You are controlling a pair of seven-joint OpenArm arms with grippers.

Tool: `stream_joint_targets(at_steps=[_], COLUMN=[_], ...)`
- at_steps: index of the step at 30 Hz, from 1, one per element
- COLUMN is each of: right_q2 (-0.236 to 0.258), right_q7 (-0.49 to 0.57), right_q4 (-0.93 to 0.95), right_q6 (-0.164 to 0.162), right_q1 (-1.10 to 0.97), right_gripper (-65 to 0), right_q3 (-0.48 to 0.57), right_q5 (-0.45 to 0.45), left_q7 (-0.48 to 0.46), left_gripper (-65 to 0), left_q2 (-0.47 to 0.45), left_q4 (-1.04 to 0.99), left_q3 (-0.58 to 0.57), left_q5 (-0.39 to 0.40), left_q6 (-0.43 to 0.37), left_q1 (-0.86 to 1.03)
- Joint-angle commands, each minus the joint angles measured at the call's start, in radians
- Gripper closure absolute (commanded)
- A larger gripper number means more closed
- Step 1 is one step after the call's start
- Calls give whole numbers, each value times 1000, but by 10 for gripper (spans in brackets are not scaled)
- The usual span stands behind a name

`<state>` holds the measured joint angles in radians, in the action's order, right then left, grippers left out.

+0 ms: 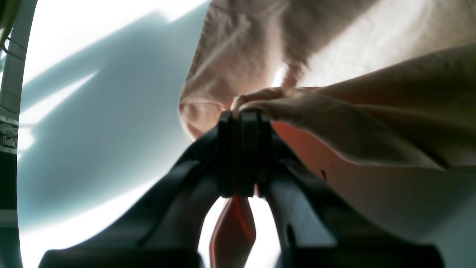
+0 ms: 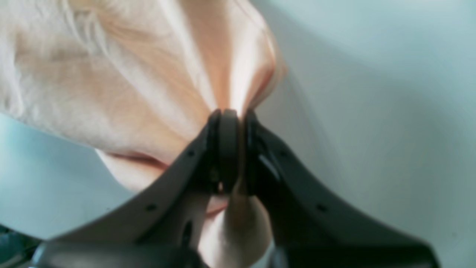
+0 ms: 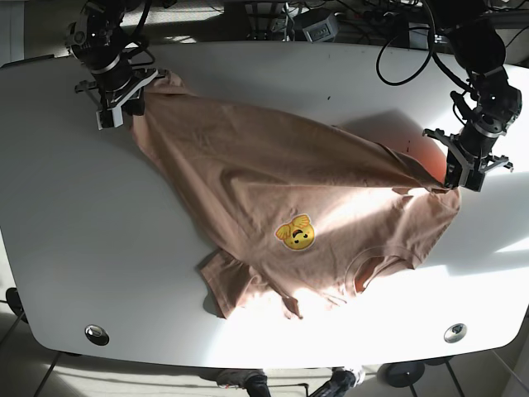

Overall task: Fold the T-shirt properly
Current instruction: 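Release the shirt and regrasp its hem with the right gripper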

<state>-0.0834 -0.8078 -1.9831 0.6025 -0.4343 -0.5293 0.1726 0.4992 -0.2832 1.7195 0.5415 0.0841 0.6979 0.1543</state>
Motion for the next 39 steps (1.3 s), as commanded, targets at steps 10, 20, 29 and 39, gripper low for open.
stream_joint_targets(at_steps=[10,20,29,39], right_q2=[-16,161,205,155], right_q7=[29,29,187,350], right_q4=[-43,350,884,1062], right_q6=[4,-5,3,3], right_q1=[51,500,828,872], right_gripper=[-629,-650,-650,-650], right_q3=[16,321,401,636], right_q5=[14,5,8,5], left_q7=[-21,-20,-20,-20], left_gripper=[-349,-350,-350,-262], left_q2=[-9,62,193,368], left_q4=[-22,218,259,254], left_q3=[16,47,47,7], left_q5=[16,131,136,136], left_q6=[0,0,0,0], left_q1=[41,196,339,422])
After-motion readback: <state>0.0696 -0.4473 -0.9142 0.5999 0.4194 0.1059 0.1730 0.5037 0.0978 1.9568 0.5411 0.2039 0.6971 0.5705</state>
